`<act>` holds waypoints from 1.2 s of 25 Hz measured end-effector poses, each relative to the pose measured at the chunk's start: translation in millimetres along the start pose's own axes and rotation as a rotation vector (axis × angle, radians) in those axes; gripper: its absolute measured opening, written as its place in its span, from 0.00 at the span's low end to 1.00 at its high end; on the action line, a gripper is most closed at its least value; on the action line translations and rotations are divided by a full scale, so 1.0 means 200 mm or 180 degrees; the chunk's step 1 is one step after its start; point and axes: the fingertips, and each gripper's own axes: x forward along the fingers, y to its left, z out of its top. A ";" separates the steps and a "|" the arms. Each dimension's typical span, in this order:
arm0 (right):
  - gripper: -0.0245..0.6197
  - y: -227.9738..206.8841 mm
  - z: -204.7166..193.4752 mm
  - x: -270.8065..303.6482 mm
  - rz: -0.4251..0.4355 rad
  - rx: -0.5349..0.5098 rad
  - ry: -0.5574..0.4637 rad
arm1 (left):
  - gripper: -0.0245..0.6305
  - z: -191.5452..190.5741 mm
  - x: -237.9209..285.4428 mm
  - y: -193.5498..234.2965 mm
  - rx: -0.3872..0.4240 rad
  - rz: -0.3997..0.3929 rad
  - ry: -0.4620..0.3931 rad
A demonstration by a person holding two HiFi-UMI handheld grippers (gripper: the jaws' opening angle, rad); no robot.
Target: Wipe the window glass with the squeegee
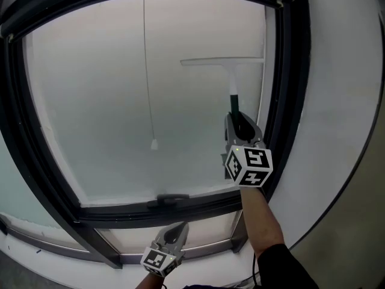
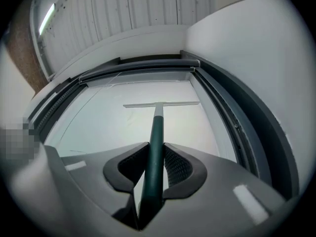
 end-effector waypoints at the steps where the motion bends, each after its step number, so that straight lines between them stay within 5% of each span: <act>1: 0.19 -0.01 0.01 0.01 0.0017 -0.0002 0.0007 | 0.04 0.00 0.02 -0.01 0.0003 0.0009 -0.0017; 12: 0.19 -0.04 -0.07 0.00 0.0004 0.0102 0.0032 | 0.04 -0.09 0.00 -0.08 0.0128 0.0025 0.0242; 30: 0.19 -0.03 -0.36 -0.23 -0.0201 -0.0002 0.0434 | 0.04 -0.15 -0.07 -0.14 -0.0125 -0.0220 0.0364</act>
